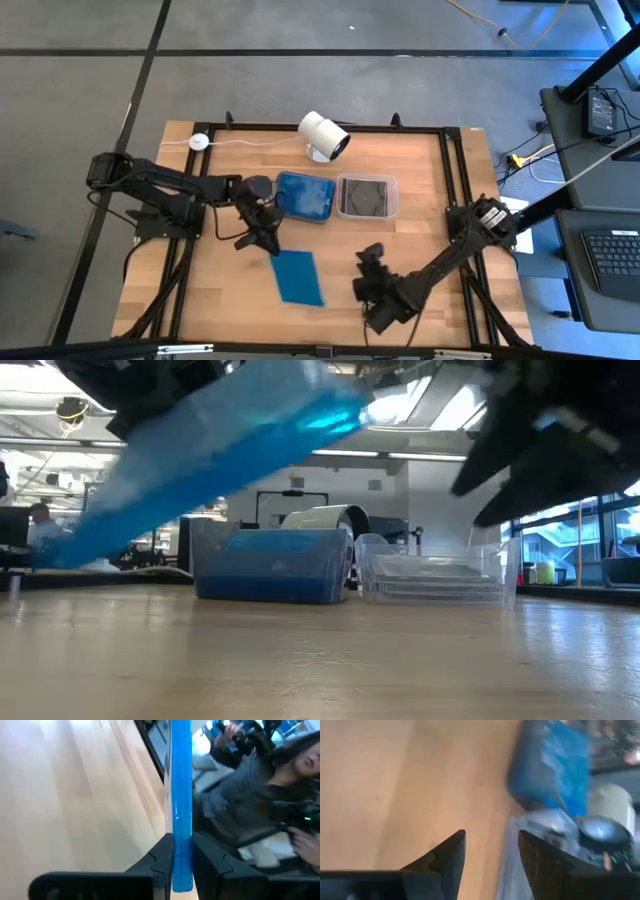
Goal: Pick & place jewel cases by type
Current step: Put the blue cd case into the black bin
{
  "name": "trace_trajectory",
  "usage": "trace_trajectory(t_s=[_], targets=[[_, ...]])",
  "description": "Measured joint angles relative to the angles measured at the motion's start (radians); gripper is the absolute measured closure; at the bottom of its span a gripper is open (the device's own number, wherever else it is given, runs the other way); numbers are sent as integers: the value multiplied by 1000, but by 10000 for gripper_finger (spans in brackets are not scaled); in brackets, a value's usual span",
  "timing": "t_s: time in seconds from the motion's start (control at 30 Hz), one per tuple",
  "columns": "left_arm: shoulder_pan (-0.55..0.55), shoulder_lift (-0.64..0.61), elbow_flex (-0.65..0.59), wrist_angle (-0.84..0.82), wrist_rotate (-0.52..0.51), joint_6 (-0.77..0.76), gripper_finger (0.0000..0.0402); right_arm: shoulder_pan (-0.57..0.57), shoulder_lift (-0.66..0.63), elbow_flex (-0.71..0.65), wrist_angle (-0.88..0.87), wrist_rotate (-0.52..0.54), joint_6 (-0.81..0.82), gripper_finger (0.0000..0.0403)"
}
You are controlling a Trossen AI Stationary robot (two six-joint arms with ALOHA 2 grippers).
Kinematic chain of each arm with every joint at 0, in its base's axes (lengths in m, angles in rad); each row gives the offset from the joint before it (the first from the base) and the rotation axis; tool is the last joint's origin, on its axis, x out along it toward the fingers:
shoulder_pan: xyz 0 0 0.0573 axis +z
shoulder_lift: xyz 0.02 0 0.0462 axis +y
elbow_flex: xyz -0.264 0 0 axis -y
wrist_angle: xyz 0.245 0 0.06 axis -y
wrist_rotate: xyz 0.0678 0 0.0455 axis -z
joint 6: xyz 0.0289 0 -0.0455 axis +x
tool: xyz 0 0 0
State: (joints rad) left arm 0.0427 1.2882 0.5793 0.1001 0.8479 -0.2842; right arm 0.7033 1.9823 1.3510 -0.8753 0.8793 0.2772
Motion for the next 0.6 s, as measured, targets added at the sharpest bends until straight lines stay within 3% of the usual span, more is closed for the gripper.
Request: trace_trajectory(t_s=[0.17,0.3,0.43,0.6], targets=[[72,-39,0,73,-41,113,354,67,0,0,-201,140,313,218],[139,-123,0,96,-156,212,353,105,0,0,-266,238,460,218],[160,-202,0,125,-354,290,352,111,0,0,-259,268,476,218],[160,-244,-3,148,-466,310,353,97,0,0,-254,256,505,218]])
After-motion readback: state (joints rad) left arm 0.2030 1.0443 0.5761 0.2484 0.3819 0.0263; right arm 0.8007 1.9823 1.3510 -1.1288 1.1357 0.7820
